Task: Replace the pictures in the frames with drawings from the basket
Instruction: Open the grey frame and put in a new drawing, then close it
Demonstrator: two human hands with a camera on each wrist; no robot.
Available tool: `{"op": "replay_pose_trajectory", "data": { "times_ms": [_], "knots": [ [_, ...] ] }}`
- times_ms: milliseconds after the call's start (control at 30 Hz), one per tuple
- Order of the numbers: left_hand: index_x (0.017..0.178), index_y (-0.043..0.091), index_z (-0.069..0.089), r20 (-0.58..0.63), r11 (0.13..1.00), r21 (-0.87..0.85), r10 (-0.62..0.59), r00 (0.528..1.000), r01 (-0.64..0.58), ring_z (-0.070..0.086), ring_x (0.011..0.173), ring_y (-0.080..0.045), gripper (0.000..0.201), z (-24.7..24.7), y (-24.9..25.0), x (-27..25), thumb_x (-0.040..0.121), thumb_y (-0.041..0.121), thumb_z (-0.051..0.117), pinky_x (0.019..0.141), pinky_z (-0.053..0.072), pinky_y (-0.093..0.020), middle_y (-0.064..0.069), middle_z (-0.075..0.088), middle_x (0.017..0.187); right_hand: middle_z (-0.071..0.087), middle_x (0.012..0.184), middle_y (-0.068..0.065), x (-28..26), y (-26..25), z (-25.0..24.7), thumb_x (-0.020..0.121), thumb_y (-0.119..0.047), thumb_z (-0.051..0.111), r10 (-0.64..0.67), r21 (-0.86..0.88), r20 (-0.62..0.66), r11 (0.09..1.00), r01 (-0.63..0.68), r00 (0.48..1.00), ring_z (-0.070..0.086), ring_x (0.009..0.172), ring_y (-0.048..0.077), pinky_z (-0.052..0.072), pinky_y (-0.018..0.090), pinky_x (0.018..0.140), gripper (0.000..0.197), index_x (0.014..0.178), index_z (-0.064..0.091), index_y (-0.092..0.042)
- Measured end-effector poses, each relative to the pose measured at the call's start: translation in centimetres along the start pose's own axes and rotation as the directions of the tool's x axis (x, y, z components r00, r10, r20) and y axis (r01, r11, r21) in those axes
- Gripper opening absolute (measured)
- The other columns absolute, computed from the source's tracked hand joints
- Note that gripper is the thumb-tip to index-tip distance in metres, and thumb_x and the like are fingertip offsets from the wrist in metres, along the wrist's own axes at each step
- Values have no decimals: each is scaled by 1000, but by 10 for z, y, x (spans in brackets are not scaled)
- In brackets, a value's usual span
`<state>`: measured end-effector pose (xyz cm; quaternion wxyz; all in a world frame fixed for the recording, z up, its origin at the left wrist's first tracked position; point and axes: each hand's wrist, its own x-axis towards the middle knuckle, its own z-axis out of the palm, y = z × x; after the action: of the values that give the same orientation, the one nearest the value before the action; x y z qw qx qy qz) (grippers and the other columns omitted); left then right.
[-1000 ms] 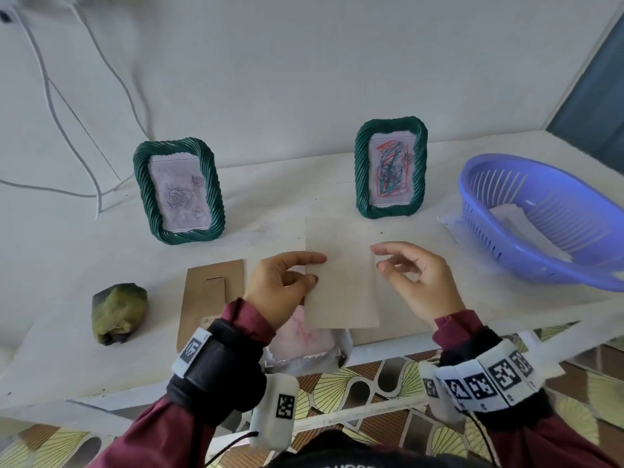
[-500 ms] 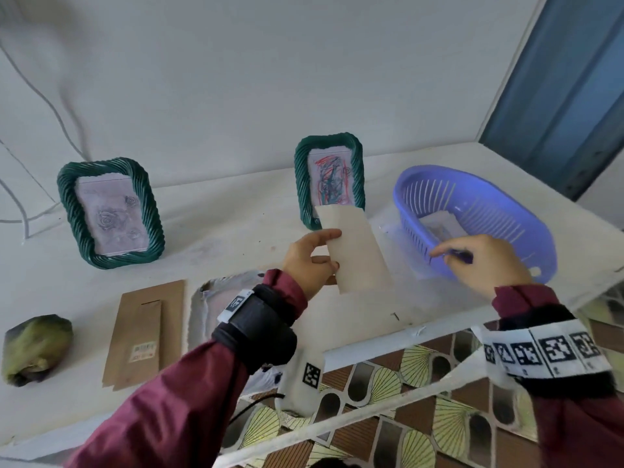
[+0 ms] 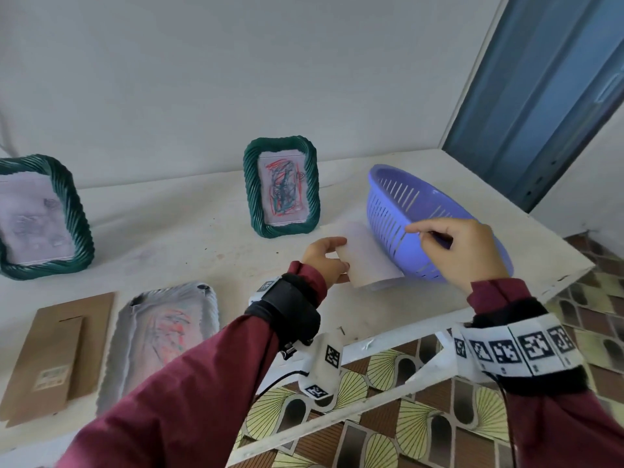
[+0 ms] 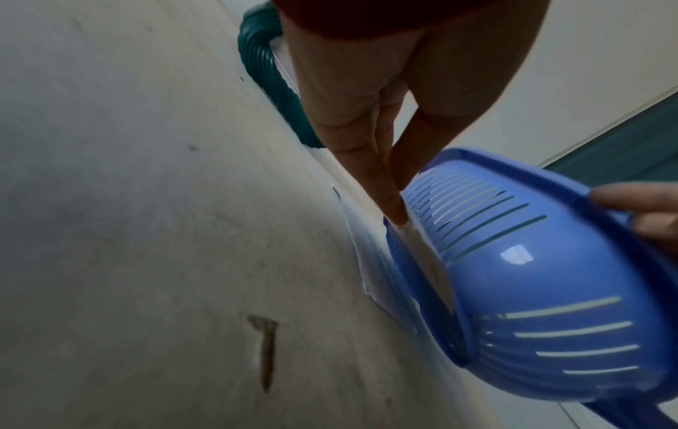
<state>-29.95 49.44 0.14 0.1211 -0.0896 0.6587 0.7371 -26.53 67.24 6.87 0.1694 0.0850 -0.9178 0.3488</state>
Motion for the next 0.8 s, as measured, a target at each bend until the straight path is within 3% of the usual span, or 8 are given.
{"op": "replay_pose_trajectory", "data": {
  "times_ms": [67,133,233,333,400,500,633,800],
  "knots": [
    [126,-4,45,-6,999,7,-39,999,39,48,93,-28,49,10,-3,9,82,-25,37,81,48,-43,-14,38,121,49,48,-32,1,0,-3,84,5,54,4,6,-5,1000,-4,1000,51,56,-16,34,-2,54,26,94,73,-10],
    [127,-4,44,-5,996,32,-78,997,78,47,94,-29,50,17,-7,16,82,-25,37,86,47,-47,-12,37,115,48,60,-28,0,2,-5,84,4,55,-9,8,-1,1000,9,1000,51,55,-14,34,-1,54,25,95,73,-9],
    [128,-2,44,-1,991,93,-96,995,95,48,93,-27,51,24,-12,24,82,-23,38,87,47,-46,-10,40,113,50,51,-18,-2,8,-3,83,4,56,-43,8,5,999,43,999,50,53,-6,35,1,53,26,93,73,-11],
    [128,1,46,-2,986,153,-69,998,69,50,92,-26,50,28,-16,29,82,-20,42,82,50,-41,-8,40,112,52,45,-23,-4,17,6,80,6,58,-88,39,8,995,88,996,52,55,-6,35,2,54,26,91,74,-11],
    [128,4,46,4,981,184,-65,998,63,52,91,-25,50,30,-19,30,83,-17,43,71,54,-34,-11,45,116,59,55,-18,-7,20,14,78,1,58,-131,53,-24,990,132,991,53,58,-1,36,4,56,23,88,74,-12],
    [129,6,45,-4,977,209,-38,999,38,53,90,-23,51,32,-21,30,83,-16,44,53,51,-18,-8,46,118,71,73,5,-13,23,25,74,-6,53,-189,60,-45,980,191,981,57,68,12,41,9,61,25,86,74,-12],
    [130,5,43,4,978,207,-36,999,34,55,87,-25,52,32,-22,30,83,-16,44,67,53,-30,-10,49,115,71,81,4,-19,25,33,75,1,57,-194,78,22,978,192,981,58,79,7,40,0,67,24,86,74,-11],
    [134,3,37,33,982,188,12,999,-18,54,96,-25,55,29,-22,27,82,-13,49,71,51,-33,-15,44,133,70,86,0,-24,30,39,78,4,59,-195,42,99,981,191,976,59,83,6,43,6,71,26,87,74,-16]
  ]
}}
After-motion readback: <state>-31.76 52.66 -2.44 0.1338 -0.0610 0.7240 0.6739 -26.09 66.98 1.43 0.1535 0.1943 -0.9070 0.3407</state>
